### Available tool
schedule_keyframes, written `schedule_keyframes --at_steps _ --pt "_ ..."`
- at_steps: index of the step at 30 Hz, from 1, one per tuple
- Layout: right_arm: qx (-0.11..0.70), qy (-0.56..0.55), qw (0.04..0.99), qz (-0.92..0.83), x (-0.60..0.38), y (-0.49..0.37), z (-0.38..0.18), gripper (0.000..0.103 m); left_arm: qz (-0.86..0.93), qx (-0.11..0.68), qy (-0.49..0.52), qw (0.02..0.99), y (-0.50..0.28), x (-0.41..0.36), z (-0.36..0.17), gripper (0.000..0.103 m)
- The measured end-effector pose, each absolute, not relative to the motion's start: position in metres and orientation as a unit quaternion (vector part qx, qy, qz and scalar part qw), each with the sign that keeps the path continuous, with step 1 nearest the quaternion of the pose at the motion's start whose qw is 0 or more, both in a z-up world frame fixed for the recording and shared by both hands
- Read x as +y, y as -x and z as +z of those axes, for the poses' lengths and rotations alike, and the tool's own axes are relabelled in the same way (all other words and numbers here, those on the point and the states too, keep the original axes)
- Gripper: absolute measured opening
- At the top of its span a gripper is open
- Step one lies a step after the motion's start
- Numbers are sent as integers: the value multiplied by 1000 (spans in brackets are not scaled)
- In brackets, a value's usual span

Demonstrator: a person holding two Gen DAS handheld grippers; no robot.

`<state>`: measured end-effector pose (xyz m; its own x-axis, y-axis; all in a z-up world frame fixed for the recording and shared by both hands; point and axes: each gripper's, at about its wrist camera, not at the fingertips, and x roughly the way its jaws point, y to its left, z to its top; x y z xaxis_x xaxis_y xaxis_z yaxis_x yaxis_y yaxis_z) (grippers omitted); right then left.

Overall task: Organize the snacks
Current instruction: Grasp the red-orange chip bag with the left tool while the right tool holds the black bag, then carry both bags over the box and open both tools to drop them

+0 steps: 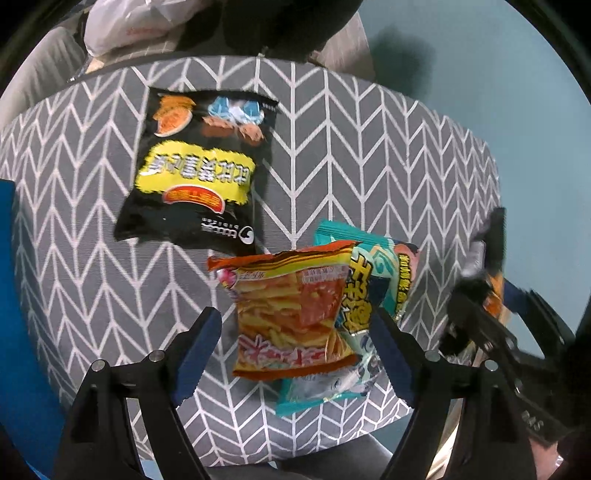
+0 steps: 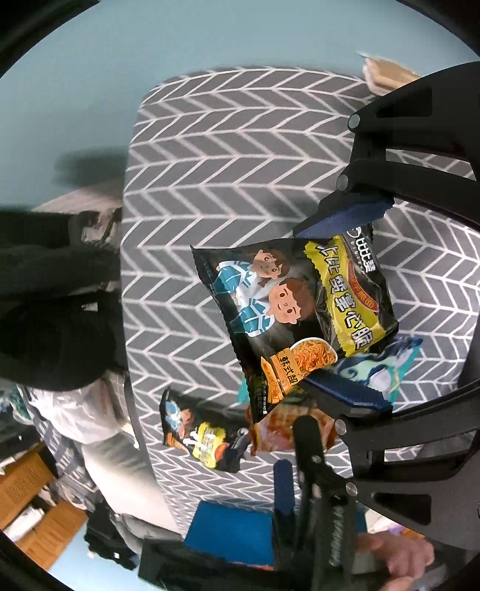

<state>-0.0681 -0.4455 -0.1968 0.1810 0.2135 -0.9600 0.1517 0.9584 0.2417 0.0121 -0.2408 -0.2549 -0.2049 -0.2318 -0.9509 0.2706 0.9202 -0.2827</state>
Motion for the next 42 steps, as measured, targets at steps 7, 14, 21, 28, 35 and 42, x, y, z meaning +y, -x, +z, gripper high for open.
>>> schedule_keyframes --at_steps 7,14,21,28,35,42 --pt "644 -157 749 15 -449 81 -201 70 -201 755 -18 624 -9 -249 -276 58" --pt "644 -160 748 20 -441 84 -198 70 -226 742 -33 630 -1 -235 -266 48" --pt "649 -155 745 21 -426 83 -192 70 -224 724 -44 651 3 -221 -240 47" --pt "645 -157 747 25 -408 79 -175 70 -222 701 -49 676 4 -191 -206 47" --pt "633 -151 758 40 -383 71 -149 70 -201 672 -82 708 5 -160 -171 47" --pt "620 -143 769 58 -352 57 -125 70 -187 654 -79 729 8 -129 -140 47"
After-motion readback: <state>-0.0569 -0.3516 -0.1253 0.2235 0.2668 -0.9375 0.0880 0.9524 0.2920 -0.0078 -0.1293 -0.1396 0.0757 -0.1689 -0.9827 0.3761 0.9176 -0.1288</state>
